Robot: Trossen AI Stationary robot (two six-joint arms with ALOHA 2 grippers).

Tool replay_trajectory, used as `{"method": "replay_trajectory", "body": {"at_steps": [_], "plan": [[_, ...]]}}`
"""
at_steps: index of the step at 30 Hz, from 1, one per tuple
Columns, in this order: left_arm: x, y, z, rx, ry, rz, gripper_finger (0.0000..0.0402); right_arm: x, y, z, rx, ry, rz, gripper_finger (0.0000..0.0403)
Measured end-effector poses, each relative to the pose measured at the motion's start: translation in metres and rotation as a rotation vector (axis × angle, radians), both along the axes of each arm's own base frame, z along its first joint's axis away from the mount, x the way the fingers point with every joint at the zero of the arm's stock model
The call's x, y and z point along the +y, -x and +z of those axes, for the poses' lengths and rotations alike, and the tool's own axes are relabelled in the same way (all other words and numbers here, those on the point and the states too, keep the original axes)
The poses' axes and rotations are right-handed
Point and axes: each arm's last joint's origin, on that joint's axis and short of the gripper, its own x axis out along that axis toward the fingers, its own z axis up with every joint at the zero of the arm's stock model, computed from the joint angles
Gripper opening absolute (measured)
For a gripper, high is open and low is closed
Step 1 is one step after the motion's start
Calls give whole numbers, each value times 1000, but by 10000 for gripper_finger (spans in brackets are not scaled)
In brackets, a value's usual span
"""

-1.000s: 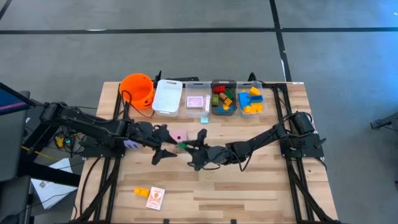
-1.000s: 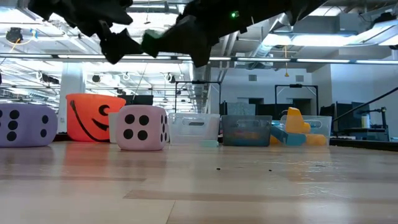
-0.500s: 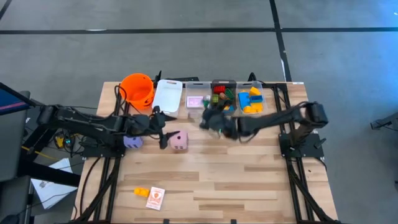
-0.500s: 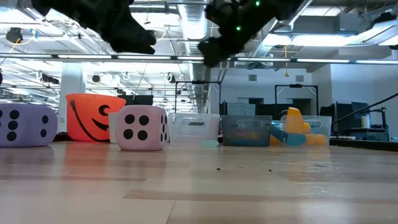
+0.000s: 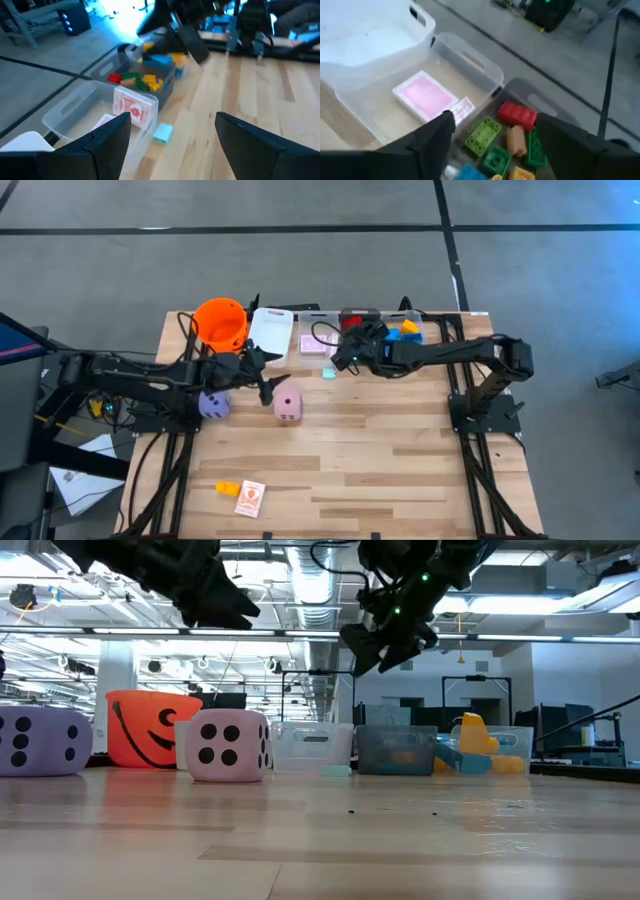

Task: Pick & Place Toys
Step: Put the small light blue game piece into the black bin

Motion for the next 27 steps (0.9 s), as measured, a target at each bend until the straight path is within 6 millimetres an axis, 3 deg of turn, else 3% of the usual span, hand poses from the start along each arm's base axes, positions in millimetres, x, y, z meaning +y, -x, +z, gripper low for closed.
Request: {"method": "replay_trajectory", "body": {"at_steps": [3,6,12,18,22,27], "plan": [[4,-1,3,-33,-1,17,280,6,1,-4,-1,-55,13,300],[6,-1,4,-51,-2,28,280,29,-3,-6,9,-110,124,308],[-3,1,-7,72,32,-86,279,113,-9,-8,47,-210,542,309],[-32,4,-15,169,60,-374,279,180,1,-7,-12,-115,698,310],[-53,3,-14,139,78,-457,269,196,6,-12,-46,-15,729,310],[-66,5,-16,152,83,-468,247,187,9,-24,-25,47,688,310]]}}
